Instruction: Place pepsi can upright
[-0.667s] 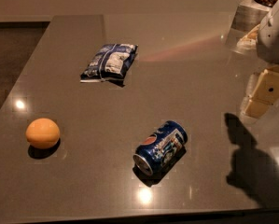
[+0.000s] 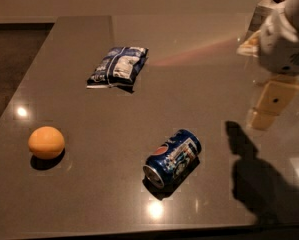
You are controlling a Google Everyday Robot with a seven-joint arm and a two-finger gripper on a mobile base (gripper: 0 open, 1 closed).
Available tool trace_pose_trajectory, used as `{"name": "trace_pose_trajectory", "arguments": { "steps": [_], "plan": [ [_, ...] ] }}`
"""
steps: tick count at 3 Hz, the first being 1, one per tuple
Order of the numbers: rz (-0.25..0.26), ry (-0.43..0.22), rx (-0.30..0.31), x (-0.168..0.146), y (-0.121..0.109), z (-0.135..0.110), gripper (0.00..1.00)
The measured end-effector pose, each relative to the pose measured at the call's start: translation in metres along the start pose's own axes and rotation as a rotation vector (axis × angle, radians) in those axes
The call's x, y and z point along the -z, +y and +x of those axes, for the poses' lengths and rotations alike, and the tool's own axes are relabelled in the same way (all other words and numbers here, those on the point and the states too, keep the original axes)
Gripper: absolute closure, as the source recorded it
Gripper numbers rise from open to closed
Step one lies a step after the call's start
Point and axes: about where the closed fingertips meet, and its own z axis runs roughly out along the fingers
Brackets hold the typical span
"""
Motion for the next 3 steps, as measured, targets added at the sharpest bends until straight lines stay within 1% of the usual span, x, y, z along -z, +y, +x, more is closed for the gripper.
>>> {"name": "trace_pose_trajectory", "arguments": {
  "steps": [1,2,3],
  "plan": [
    [-0.015,0.045,0.170,-0.021,0.014,-0.029,0.00],
    [-0.060,0.104,0.382,-0.056,0.038,-0.051,0.00],
    [-0.111,0.130,0.510,-0.078,0.053,-0.063,0.00]
  ]
}}
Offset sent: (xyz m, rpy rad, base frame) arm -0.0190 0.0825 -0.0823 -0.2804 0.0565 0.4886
